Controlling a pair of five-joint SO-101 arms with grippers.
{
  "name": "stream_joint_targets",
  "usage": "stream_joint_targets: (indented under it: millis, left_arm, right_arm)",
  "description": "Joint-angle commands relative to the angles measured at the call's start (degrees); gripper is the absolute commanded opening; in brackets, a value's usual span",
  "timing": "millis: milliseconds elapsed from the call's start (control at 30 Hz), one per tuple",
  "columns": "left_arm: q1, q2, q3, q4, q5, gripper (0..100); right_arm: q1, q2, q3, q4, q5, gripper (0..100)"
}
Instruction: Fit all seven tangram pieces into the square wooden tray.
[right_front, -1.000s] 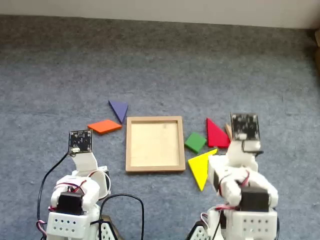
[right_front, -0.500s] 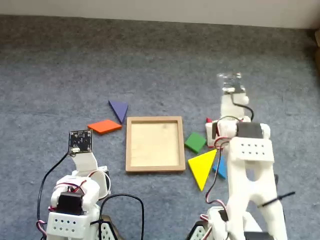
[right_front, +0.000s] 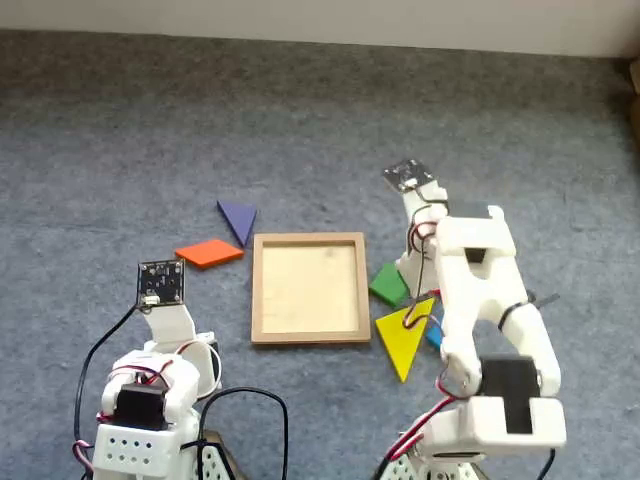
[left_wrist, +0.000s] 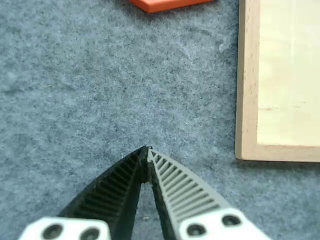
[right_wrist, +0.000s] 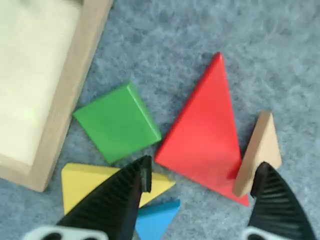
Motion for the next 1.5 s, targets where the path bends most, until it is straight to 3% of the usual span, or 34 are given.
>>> stream_joint_targets:
  millis: [0, 433, 633, 1000, 1300, 1467]
  left_arm:
    - [0.57, -1.63, 1.10, 0.18, -0.26, 1]
    - [0.57, -1.63, 1.10, 0.18, -0.26, 1]
    - [0.57, -1.63, 1.10, 0.18, -0.26, 1]
    - [0.57, -1.63, 1.10, 0.18, -0.26, 1]
    - [0.57, -1.63, 1.10, 0.18, -0.26, 1]
    - [0.57, -1.63, 1.10, 0.18, -0.26, 1]
  right_arm:
    - [-0.75, 3.65, -6.02, -0.57, 0.79, 32.5]
    - [-0.40, 13.58, -7.87, -0.22, 6.42, 32.5]
    - [-1.36, 11.82, -8.22, 7.52, 6.42, 32.5]
    - [-3.30, 1.19, -7.69, 11.30, 6.07, 32.5]
    - [-7.08, -7.69, 2.24, 10.51, 5.98, 32.5]
    - [-7.69, -8.31, 9.27, 1.45, 5.98, 32.5]
